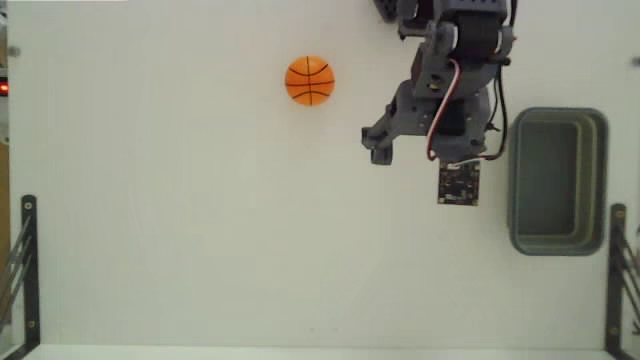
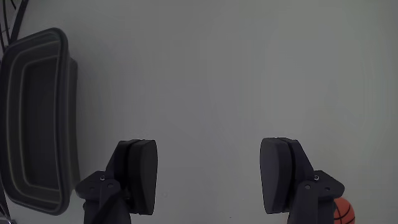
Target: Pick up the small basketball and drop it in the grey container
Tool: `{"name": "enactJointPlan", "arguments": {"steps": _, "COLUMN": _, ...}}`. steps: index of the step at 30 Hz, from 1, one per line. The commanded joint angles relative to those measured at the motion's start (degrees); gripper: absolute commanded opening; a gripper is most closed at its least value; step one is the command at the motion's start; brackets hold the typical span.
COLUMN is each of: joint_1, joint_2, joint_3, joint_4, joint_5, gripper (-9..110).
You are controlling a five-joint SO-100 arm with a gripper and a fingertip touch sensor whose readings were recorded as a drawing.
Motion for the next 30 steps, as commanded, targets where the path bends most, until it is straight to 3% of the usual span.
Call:
{"name": "enactJointPlan", "arguments": {"steps": 1, "joint_1": -0.6, "joint_2": 1.9, "joint_3": 0.1, "joint_4": 0.1, "joint_5": 0.3, "gripper": 110}}
{"name": "enactJointPlan", "arguments": {"steps": 24, "joint_1": -0.5, "joint_2": 1.9, "joint_3": 0.1, "joint_4": 0.1, "joint_5": 0.3, "gripper": 110}}
{"name": "enactJointPlan", "arguments": {"steps": 30, "joint_1": 3.8, "joint_2": 1.9, "joint_3": 0.1, "joint_4": 0.1, "joint_5": 0.3, "gripper": 110}}
